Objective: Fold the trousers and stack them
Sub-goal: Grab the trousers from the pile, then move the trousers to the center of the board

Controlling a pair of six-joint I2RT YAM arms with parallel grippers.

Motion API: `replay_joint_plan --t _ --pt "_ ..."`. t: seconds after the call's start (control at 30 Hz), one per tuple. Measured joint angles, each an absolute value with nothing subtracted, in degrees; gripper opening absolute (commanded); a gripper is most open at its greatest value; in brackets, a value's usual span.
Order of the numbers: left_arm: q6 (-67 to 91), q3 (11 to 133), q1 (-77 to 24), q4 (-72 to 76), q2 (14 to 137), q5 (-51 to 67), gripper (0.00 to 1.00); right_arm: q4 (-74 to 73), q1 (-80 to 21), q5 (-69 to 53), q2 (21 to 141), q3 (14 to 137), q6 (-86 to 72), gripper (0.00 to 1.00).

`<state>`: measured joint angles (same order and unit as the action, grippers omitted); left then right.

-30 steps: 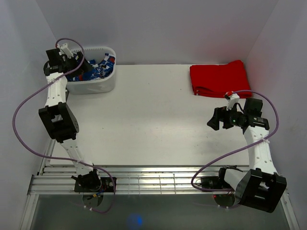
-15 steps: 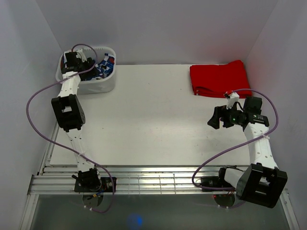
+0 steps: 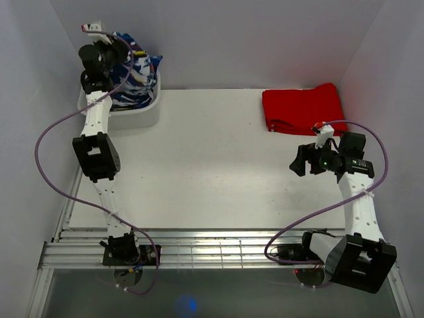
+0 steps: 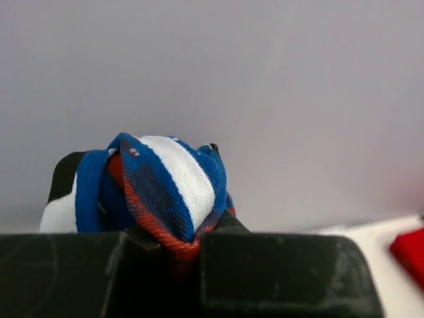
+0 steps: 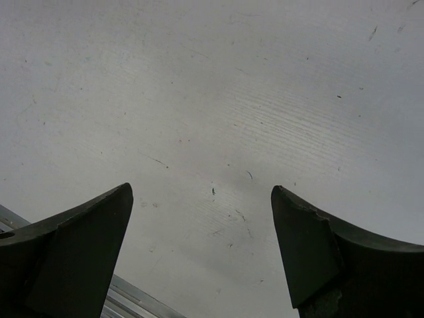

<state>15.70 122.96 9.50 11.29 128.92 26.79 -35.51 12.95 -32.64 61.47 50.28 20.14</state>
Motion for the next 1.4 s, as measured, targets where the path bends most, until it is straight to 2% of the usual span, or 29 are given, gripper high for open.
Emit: replay_joint_plan --t 0.13,0.27,0.5,0.73,0.87,1.0,1.13,1.3,1.33,1.37,1.4 --pt "19.22 137.69 6.55 19.18 129.73 24.75 0.0 -35.48 12.95 -32.05 59.29 50.28 20.18 0.9" --pt "21.96 139.26 1.67 30.59 121.93 25.12 0.0 -35.16 12.95 -31.86 57.41 50.19 20.16 0.9" --pt "28.84 125.08 -10.74 45.08 98.85 33.39 0.0 -32.01 12.95 -32.34 53.89 49.78 19.88 0.9" --pt "36.36 97.8 -12.56 51.68 78.96 39.88 0.0 -30.24 12.95 -33.21 53.63 49.76 19.57 0.9" --pt "34.04 76.44 -13.04 45.93 72.93 42.7 0.0 -30.2 12.95 -32.99 53.98 49.76 19.77 0.9" --pt "26.85 63.29 -12.82 31.86 75.92 41.93 0.0 -31.24 12.95 -33.17 55.22 49.78 21.19 0.9" --pt "20.88 59.2 -11.07 16.82 83.4 39.79 0.0 -34.15 12.95 -34.06 56.9 49.84 23.42 0.9" --pt "19.75 59.83 -3.75 7.33 91.64 38.11 0.0 -37.85 12.95 -36.03 60.34 50.48 27.0 0.94" --pt "19.84 60.71 -2.0 5.85 93.23 38.15 0.04 -38.44 12.95 -36.42 61.04 50.48 27.66 0.96" --pt "19.9 61.76 0.03 4.03 94.78 38.44 0.13 -39.03 12.93 -36.8 61.76 50.48 28.18 0.97" --pt "19.86 62.61 1.39 2.42 95.92 38.92 0.3 -39.64 12.73 -37.15 62.7 50.48 28.86 0.99"
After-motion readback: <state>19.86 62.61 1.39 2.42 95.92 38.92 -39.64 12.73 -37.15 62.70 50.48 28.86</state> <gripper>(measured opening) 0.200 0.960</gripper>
